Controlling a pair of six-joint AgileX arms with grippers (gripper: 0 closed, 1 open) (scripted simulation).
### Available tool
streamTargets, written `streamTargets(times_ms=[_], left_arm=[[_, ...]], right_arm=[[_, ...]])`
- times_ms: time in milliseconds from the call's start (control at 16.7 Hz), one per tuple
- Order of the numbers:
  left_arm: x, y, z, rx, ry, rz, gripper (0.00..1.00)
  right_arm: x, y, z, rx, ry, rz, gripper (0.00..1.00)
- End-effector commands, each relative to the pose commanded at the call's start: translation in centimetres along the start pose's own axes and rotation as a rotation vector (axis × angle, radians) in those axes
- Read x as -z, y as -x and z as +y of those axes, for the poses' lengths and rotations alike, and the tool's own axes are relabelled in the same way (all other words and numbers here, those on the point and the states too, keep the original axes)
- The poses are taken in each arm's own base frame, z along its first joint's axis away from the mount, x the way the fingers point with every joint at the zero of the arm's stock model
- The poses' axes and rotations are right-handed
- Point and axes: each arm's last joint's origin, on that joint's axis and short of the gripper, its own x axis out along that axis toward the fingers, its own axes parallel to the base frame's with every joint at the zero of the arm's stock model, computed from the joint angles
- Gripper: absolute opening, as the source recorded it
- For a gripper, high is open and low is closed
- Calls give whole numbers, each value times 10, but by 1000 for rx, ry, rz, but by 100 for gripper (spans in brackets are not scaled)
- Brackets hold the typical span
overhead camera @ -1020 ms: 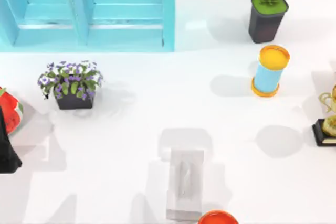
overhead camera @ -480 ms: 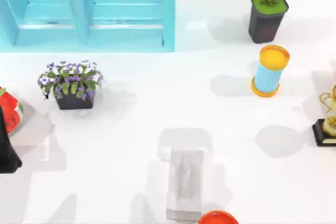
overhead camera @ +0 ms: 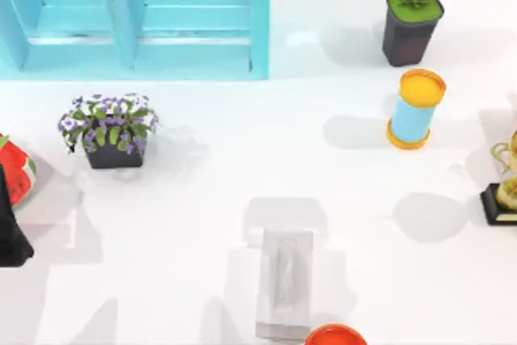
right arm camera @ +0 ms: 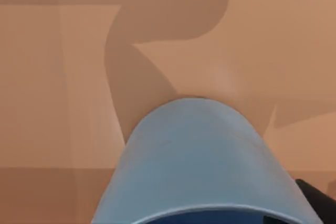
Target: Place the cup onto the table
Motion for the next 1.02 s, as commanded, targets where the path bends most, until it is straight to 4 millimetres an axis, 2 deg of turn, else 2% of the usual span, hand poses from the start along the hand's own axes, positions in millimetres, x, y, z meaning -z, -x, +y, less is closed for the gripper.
streamTargets(times_ms=[540, 1020], left_arm=[[0, 0, 0, 0, 0, 0, 100], [0, 0, 0, 0, 0, 0, 100]], right_arm=[[0, 2, 1, 2, -13, -2, 0], [-8, 26, 24, 1, -12, -1, 0]])
